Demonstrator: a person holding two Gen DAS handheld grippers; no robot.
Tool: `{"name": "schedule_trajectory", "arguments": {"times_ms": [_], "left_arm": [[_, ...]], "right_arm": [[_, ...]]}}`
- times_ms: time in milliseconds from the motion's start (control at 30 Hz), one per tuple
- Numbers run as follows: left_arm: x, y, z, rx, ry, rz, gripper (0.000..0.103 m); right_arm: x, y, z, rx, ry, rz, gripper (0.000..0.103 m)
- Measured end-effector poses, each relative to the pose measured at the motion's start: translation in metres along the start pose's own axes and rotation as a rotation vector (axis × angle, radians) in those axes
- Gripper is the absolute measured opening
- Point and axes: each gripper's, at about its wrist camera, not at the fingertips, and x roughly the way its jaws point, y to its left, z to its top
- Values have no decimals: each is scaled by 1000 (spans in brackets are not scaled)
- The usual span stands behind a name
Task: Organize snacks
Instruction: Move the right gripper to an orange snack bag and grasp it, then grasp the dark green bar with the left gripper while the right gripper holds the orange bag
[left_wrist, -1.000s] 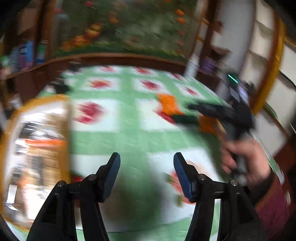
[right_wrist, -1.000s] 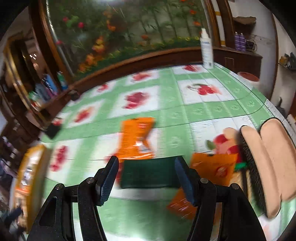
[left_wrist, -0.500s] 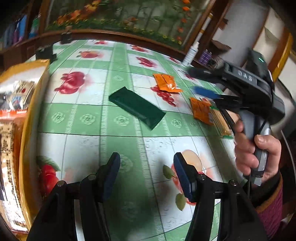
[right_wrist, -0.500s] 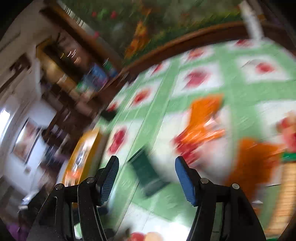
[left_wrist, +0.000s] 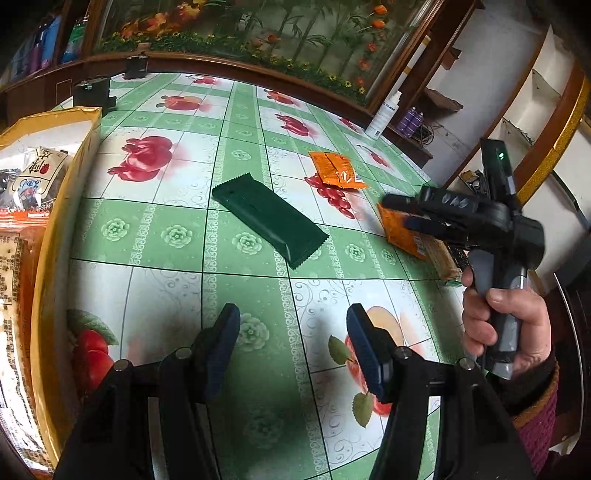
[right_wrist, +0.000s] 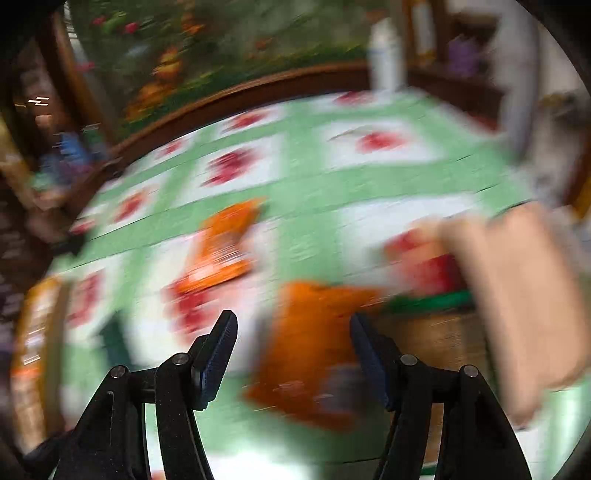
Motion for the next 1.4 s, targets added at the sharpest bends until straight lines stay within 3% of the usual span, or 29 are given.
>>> {"name": "schedule_trajectory", "arguments": {"times_ms": [67, 300, 433, 567, 633, 700, 767, 800, 967, 1067, 1167, 1400], "left_arm": [[-1, 0, 0, 0, -3, 2, 59], [-1, 3, 1, -11, -8, 7, 59], [0, 4, 1, -12, -5, 6, 59], [-1, 4, 1, -10, -8, 6, 59], [-1, 5, 1, -14, -10, 6, 59], [-2, 6, 1, -17, -11, 7, 59], [-2, 6, 1, -18, -12, 9, 59], [-2, 7, 1, -18, -14, 12, 59], [-4, 8, 0, -25, -20, 21, 59], [-4, 10, 0, -35, -24, 26, 59], [-5, 12, 0, -44, -25, 32, 59], [-12, 0, 12, 4, -23, 130, 59]], "right_arm": [[-9, 0, 1, 32, -28, 82, 68], [-13, -5, -10, 11, -17, -166, 68], [5, -4, -5, -5, 22, -193, 70], [19, 19, -15, -137, 19, -280, 73], [24, 35, -22, -234, 17, -288, 67], [26, 48, -28, -285, 14, -258, 59], [27, 60, -34, -340, 16, -229, 42], [27, 65, -36, -355, 17, -214, 38], [37, 102, -46, -459, 21, -161, 35], [34, 120, -59, -519, 58, -33, 35], [30, 106, -50, -405, 74, 53, 35], [22, 62, -32, -233, 34, 42, 35]]}}
